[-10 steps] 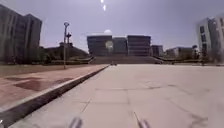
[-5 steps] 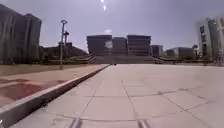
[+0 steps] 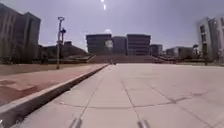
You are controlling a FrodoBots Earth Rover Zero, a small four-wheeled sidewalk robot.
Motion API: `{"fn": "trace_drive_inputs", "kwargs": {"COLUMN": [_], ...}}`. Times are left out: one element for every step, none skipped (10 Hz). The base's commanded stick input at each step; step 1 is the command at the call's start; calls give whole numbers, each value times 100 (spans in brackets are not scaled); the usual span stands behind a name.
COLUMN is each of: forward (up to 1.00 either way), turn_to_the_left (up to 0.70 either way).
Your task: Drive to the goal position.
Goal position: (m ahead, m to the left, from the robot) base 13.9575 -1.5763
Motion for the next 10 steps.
{"fn": "trace_drive_inputs", "kwargs": {"forward": [100,100,100,100,100,100,100,100,100,100], "turn_to_the_left": [0,-35,-40,-40,-40,-40,-30,0,0,0]}}
